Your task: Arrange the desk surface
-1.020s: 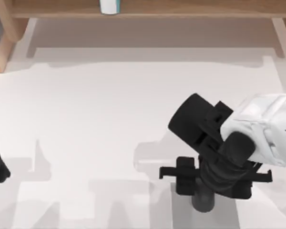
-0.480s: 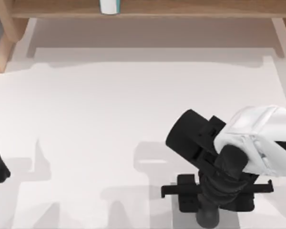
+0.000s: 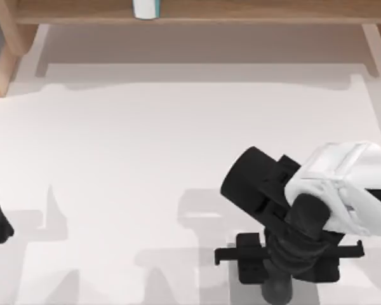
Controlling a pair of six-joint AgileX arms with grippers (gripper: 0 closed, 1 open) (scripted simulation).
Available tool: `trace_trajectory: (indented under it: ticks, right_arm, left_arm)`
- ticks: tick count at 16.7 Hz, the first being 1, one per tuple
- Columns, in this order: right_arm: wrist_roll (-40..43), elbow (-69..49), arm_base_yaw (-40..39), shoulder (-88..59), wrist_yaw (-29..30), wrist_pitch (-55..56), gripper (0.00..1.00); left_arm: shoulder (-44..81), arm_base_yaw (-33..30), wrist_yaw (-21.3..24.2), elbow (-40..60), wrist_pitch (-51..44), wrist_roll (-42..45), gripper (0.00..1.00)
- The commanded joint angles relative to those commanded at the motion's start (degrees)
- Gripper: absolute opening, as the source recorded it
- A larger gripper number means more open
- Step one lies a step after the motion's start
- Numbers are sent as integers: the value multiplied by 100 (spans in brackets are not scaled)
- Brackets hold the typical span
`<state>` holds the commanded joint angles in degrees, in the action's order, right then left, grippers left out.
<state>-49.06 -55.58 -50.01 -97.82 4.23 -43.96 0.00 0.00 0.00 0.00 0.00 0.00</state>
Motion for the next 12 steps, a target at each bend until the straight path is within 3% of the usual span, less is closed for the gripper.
trace_trajectory:
  ticks: [6,12]
  right_arm:
    - [0,0,0,0,0,0,98]
    - [0,0,0,0,0,0,100]
  left_arm:
    - [0,0,0,0,0,0,100]
    - [0,0,0,0,0,0,100]
